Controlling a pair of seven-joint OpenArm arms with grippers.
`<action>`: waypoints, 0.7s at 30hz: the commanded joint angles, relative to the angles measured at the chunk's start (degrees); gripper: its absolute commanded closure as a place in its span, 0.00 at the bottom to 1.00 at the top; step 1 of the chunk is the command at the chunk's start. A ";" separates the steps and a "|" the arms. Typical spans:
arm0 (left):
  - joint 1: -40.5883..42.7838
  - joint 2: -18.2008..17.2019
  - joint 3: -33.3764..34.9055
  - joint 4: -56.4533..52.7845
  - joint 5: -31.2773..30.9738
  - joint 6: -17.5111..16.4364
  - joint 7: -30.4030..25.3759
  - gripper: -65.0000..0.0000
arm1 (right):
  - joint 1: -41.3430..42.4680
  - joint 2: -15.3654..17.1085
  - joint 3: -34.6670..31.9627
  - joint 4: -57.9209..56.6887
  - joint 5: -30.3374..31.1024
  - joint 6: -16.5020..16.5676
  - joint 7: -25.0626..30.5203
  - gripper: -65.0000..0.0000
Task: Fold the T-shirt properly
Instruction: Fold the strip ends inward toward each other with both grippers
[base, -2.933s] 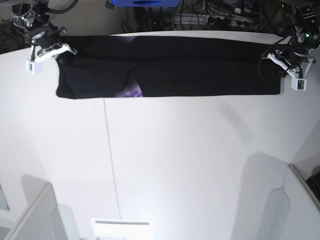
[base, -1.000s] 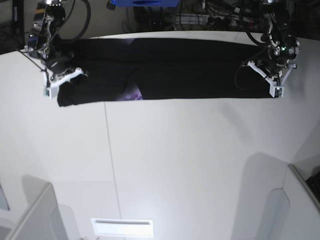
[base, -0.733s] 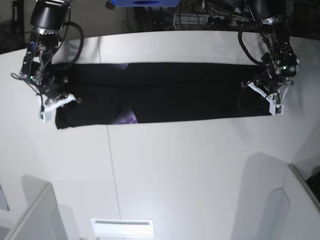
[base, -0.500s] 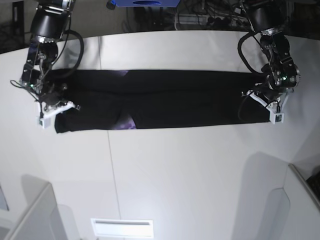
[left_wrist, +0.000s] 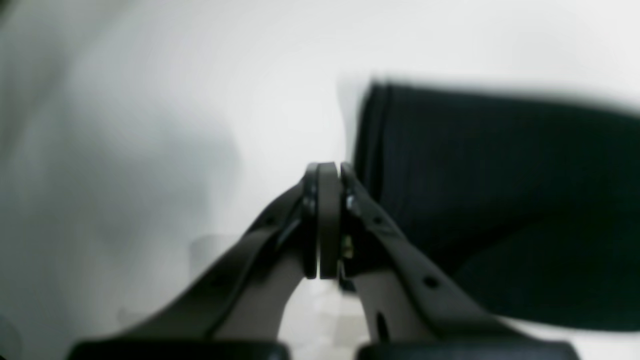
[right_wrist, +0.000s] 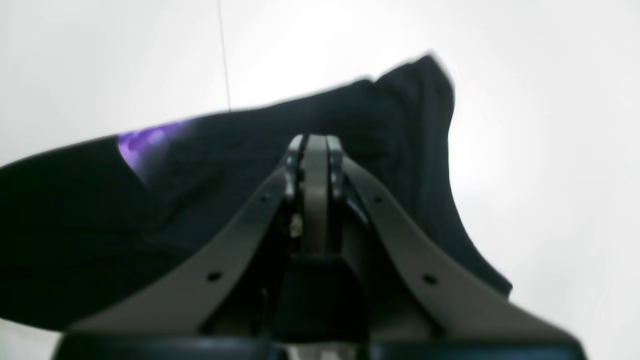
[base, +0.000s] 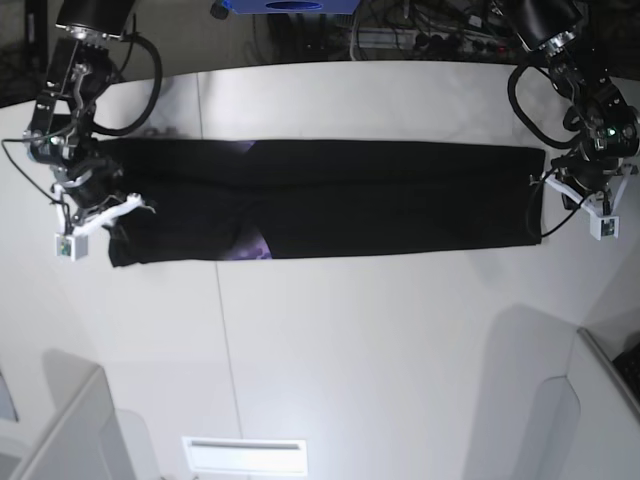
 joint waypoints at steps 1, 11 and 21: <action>-0.11 -1.05 -1.32 0.84 -0.27 -2.40 -1.65 1.00 | 0.40 0.82 0.30 0.79 0.44 0.23 1.36 1.00; -0.02 -0.88 -3.08 -4.88 -0.88 -8.55 -2.09 0.22 | -0.75 0.82 -7.35 0.79 0.27 0.23 1.36 1.00; -2.57 -1.14 -2.37 -19.21 -9.76 -8.20 -4.90 0.09 | -1.45 0.64 -9.63 0.87 0.27 0.14 1.36 1.00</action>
